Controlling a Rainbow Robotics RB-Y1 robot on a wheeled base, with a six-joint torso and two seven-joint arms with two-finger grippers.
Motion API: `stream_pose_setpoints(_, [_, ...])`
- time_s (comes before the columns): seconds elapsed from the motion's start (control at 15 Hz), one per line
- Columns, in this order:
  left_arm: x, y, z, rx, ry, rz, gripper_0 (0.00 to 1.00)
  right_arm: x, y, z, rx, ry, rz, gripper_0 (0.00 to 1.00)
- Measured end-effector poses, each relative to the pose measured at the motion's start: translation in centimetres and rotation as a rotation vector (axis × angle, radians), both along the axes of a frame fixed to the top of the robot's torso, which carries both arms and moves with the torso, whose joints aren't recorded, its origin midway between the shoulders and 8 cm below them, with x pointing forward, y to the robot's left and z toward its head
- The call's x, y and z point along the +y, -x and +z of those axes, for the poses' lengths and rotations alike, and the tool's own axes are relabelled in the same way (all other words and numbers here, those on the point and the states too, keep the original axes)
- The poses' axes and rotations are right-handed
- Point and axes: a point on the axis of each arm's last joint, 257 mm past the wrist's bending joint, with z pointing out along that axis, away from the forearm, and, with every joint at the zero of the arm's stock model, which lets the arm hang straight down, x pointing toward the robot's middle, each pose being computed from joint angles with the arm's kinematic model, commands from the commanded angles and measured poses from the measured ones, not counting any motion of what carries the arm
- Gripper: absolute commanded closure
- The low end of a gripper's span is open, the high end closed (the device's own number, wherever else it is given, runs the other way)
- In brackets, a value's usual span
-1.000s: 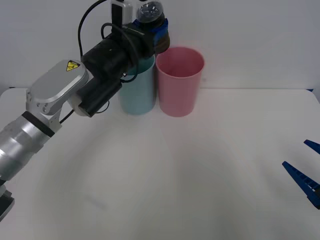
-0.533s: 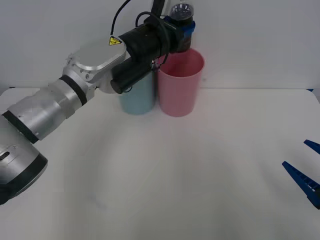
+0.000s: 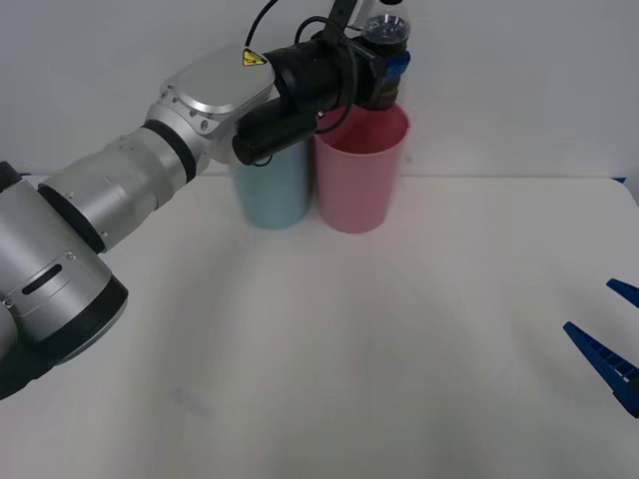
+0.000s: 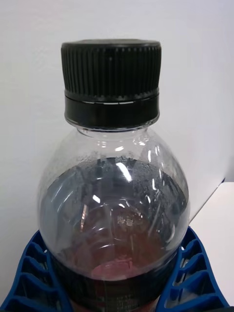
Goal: Grasp the object on the table and drop it into the matching bin: aluminum can to the light blue bin, PET bottle to the pink bin.
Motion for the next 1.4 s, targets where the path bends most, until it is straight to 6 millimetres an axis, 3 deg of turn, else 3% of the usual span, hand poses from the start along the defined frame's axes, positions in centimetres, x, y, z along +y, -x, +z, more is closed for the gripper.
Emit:
stream_pose_setpoints(0.07, [0.0, 0.0, 0.0, 0.003, 0.0, -0.003, 0.11, 0.0, 0.0, 0.0, 0.0, 0.0, 0.0, 0.0])
stream_pose_setpoints(0.13, [0.0, 0.0, 0.0, 0.003, -0.002, -0.002, 0.0, 0.0, 0.0, 0.0, 0.0, 0.0, 0.0, 0.0])
stream_pose_setpoints(0.93, [2.0, 0.9, 0.2, 0.029, 0.036, -0.041, 0.0, 0.0, 0.0, 0.0, 0.0, 0.0, 0.0, 0.0])
stream_pose_setpoints(1.4, [6.7, 3.9, 0.1, -0.011, 0.141, -0.069, 0.0, 0.0, 0.0, 0.0, 0.0, 0.0, 0.0, 0.0])
